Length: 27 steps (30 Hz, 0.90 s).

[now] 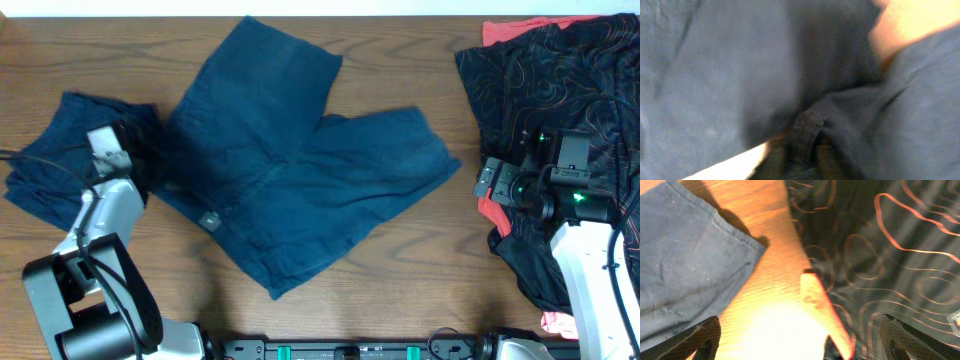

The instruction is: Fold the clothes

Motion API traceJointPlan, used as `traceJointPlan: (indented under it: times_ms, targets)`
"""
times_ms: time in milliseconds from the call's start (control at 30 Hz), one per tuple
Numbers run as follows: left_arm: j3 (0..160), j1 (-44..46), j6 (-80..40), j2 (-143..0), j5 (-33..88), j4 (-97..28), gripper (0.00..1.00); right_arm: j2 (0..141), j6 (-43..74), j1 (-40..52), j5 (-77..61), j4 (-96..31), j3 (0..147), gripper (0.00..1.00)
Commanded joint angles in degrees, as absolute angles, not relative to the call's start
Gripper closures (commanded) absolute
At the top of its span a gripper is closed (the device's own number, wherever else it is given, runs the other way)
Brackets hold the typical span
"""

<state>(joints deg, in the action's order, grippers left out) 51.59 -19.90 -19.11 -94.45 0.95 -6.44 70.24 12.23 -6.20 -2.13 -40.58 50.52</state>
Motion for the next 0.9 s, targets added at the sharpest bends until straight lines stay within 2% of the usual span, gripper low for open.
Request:
traceJointPlan:
  times_ms: [0, 67, 100, 333, 433, 567, 767, 833, 867]
  targets:
    - [57.06, -19.22, -17.65, -94.35, 9.47, -9.80, 0.27, 71.55, 8.91, -6.24, -11.09, -39.92, 50.89, 0.04]
    - [58.22, -18.00, -17.96, -93.45, 12.34, -13.47, 0.05, 73.14, 7.81, -5.65, -13.89, -39.72, 50.89, 0.05]
    - [58.30, -17.15, -18.31, -92.68, 13.34, -15.55, 0.01, 74.22, 7.53, -5.23, -14.94, -39.72, 50.89, 0.05]
    - [58.30, -7.44, -23.55, -87.64, 14.68, -38.98, 0.02, 84.97, 8.80, -1.63, -16.60, -35.33, 50.89, 0.08]
    - [58.28, -1.65, -24.14, -87.44, 15.22, -47.81, 0.02, 90.15, 10.79, 0.16, -16.51, -30.85, 50.89, 0.12]
    - [58.13, 5.69, -24.40, -87.44, 15.25, -53.47, 0.02, 96.49, 13.65, 1.87, -16.49, -24.77, 50.89, 0.19]
    - [58.13, 14.72, -27.99, -87.42, 15.22, -56.27, 0.02, 103.70, 18.98, 2.26, -15.42, -15.70, 50.89, 0.46]
    - [58.13, 17.08, -30.04, -87.42, 15.22, -56.99, 0.02, 104.79, 19.18, 2.26, -15.38, -14.44, 50.89, 0.69]
    - [58.13, 17.96, -30.87, -87.42, 15.22, -57.21, 0.02, 104.92, 19.18, 2.26, -15.14, -14.31, 50.89, 0.86]
